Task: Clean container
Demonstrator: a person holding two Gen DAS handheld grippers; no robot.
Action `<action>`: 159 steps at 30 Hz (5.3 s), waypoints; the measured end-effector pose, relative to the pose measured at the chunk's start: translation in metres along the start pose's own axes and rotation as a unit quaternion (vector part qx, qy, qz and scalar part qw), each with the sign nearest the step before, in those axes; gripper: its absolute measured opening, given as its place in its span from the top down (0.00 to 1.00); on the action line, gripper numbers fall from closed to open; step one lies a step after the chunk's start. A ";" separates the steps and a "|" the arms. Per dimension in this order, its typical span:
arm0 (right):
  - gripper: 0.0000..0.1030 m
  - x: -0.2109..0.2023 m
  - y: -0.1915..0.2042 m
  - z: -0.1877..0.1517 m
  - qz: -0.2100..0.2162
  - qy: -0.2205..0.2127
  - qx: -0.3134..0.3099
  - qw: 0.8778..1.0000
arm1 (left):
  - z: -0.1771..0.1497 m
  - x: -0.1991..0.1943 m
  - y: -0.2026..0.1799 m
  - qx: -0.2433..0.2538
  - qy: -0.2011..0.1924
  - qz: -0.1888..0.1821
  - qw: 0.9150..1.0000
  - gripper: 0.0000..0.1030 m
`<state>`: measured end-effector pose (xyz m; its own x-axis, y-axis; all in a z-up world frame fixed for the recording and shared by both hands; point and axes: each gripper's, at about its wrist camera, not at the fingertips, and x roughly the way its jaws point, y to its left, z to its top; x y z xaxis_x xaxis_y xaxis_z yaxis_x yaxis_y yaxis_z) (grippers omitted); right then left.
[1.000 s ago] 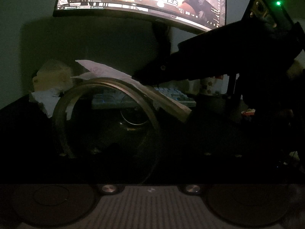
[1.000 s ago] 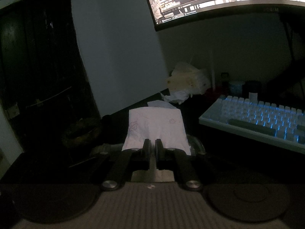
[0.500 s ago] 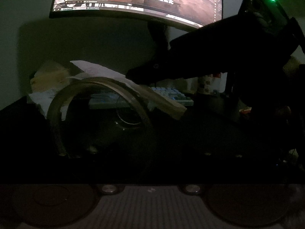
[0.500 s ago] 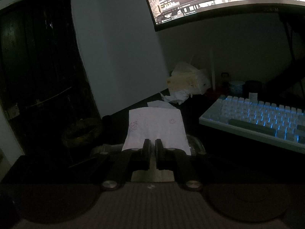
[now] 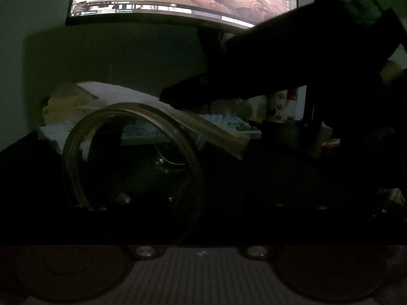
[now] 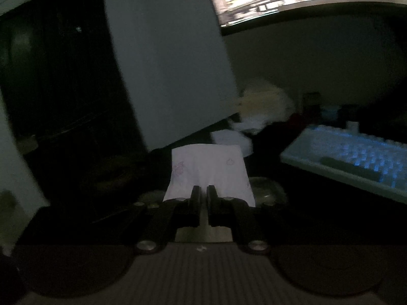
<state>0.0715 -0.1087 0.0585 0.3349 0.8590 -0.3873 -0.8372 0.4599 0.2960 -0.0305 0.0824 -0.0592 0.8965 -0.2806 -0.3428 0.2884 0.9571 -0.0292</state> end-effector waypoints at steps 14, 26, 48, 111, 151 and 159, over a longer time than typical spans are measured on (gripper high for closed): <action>0.93 0.015 0.001 0.005 0.002 0.006 -0.006 1.000 | 0.002 -0.001 0.008 -0.010 -0.004 0.021 1.000 0.18; 0.93 0.026 -0.010 0.008 -0.076 -0.002 -0.031 0.997 | 0.005 -0.002 0.008 -0.024 -0.008 0.039 0.999 0.36; 0.93 -0.043 -0.006 -0.020 0.006 -0.030 0.031 0.999 | 0.019 -0.020 0.005 -0.095 -0.065 -0.189 0.975 0.91; 0.92 0.006 0.013 -0.004 -0.087 -0.017 -0.027 0.996 | 0.011 0.011 0.008 -0.043 -0.016 -0.005 0.999 0.00; 0.92 0.020 0.012 -0.006 -0.040 -0.015 -0.009 0.999 | 0.025 0.012 0.004 -0.013 0.018 0.014 1.000 0.07; 0.91 0.014 -0.005 -0.007 -0.040 -0.022 0.023 0.999 | 0.030 0.003 0.025 -0.087 -0.024 -0.029 0.996 0.89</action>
<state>0.0777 -0.1005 0.0455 0.4197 0.8279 -0.3721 -0.7866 0.5363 0.3059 -0.0100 0.1033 -0.0327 0.8957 -0.3359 -0.2912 0.2824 0.9359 -0.2108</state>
